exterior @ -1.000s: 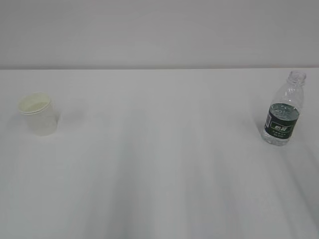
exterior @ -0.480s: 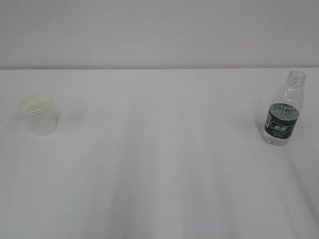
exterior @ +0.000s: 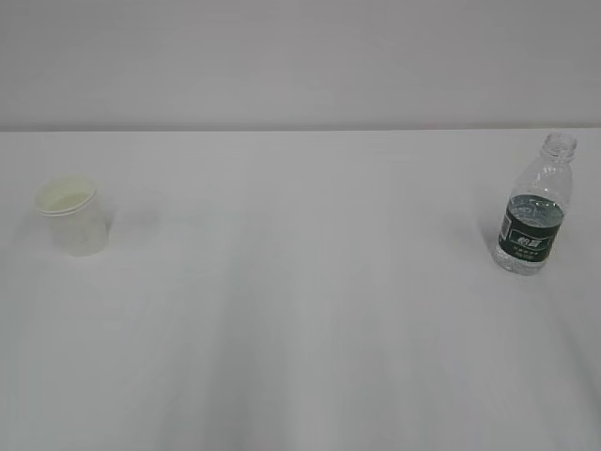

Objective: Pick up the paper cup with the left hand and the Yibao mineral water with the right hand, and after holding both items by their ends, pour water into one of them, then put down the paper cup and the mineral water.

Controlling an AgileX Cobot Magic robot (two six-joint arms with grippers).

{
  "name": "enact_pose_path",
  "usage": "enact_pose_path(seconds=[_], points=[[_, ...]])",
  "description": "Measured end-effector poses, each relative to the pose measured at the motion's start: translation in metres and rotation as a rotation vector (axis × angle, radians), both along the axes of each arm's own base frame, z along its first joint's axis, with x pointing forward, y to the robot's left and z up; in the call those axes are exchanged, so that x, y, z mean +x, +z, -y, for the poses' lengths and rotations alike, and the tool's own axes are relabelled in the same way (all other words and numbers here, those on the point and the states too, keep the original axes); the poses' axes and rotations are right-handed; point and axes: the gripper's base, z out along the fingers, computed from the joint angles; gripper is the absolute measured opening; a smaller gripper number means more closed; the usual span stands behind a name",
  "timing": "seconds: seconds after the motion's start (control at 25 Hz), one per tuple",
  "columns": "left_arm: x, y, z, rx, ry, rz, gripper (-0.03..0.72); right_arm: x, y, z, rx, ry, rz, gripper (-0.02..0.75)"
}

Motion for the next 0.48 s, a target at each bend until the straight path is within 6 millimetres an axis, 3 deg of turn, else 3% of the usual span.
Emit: enact_pose_path(seconds=[0.24, 0.48], points=[[-0.004, -0.002, 0.000, 0.025, 0.008, -0.019, 0.367, -0.006, -0.004, -0.002, 0.024, 0.013, -0.068, 0.447], [-0.013, -0.007, 0.000, 0.018, 0.007, -0.053, 0.367, -0.016, 0.006, -0.003, -0.021, 0.023, -0.102, 0.447]])
